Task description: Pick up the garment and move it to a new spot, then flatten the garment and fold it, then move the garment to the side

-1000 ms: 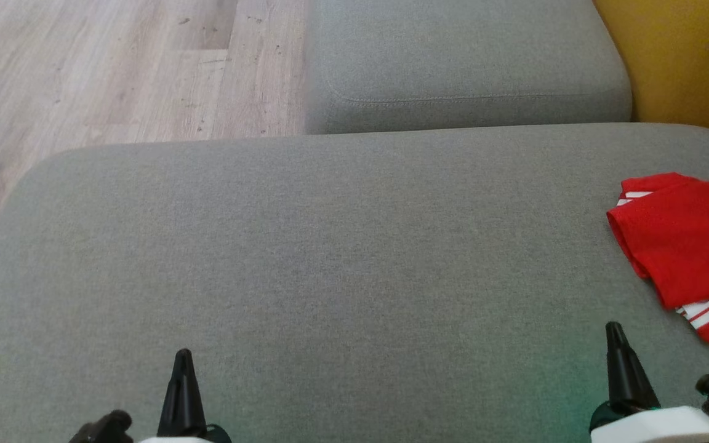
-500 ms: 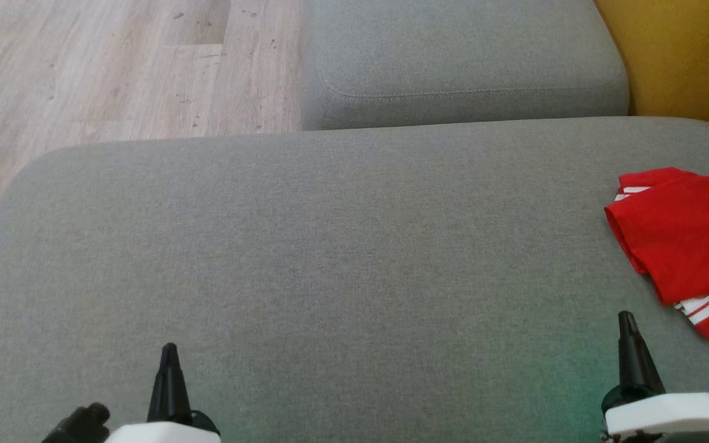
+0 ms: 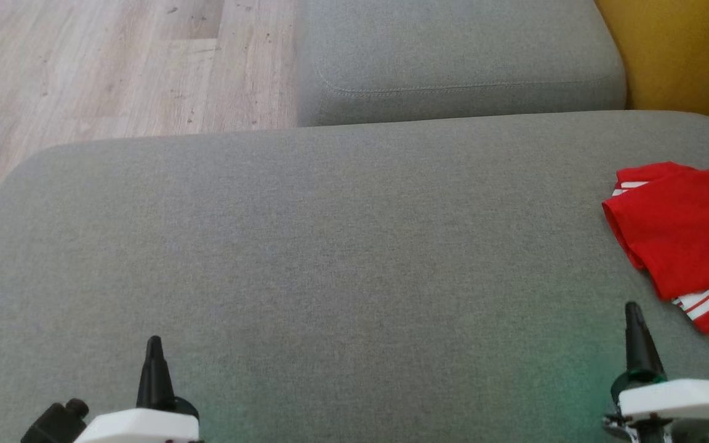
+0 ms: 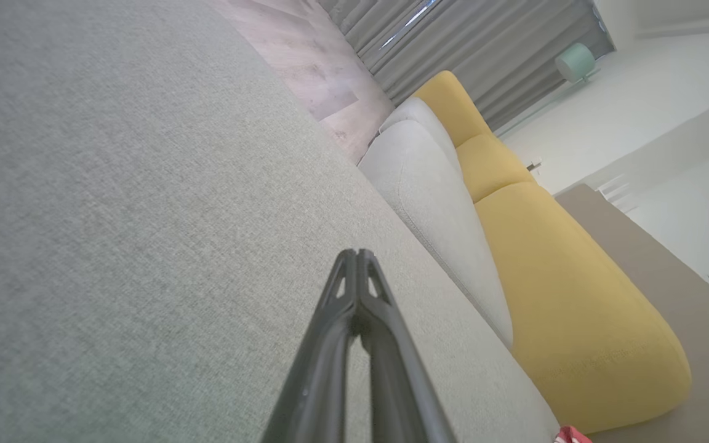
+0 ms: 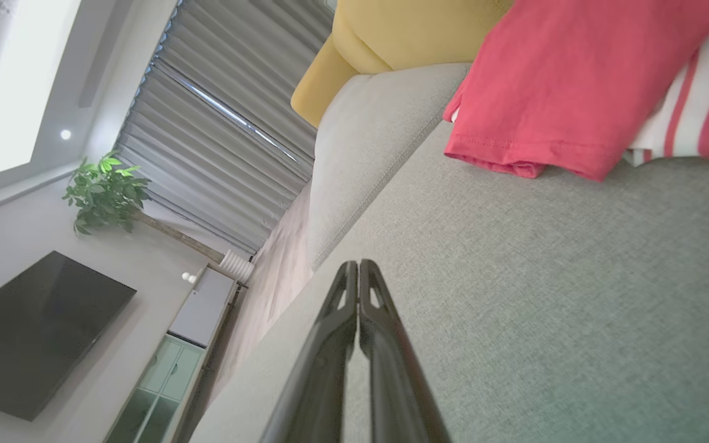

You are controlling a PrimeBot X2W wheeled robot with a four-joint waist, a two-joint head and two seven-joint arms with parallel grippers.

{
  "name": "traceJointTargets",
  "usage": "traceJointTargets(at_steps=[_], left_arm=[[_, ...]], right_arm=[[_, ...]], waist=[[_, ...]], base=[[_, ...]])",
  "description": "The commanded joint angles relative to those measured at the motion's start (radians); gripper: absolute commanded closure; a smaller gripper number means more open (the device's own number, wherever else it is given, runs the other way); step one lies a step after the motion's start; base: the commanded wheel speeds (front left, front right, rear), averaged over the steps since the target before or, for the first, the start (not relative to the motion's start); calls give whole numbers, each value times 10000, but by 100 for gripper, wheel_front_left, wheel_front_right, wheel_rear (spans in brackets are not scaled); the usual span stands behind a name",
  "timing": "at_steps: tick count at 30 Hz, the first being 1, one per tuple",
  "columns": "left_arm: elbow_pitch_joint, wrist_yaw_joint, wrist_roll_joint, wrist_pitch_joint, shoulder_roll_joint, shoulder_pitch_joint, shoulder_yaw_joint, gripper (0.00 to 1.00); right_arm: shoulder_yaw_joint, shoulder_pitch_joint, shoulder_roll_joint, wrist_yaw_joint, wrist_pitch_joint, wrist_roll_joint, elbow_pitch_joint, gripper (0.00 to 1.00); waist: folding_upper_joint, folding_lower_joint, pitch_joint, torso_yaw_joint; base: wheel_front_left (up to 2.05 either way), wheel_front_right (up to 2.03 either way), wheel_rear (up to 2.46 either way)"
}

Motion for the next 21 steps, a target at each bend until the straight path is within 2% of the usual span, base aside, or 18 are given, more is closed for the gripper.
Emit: traceJointTargets(at_steps=[1, 21], left_arm=[[-236, -69, -256, 44, 115, -536, 295, 100], [94, -487, -2532, 622, 117, -1083, 927, 100]], right_arm=[[9, -607, -34, -3, 50, 283, -281, 100], [-317, -1187, 41, -5, 624, 2570, -58, 100]], waist=[[0, -1, 9, -7], [0, -1, 165, -129]], base=[[0, 0, 0], [0, 0, 0]])
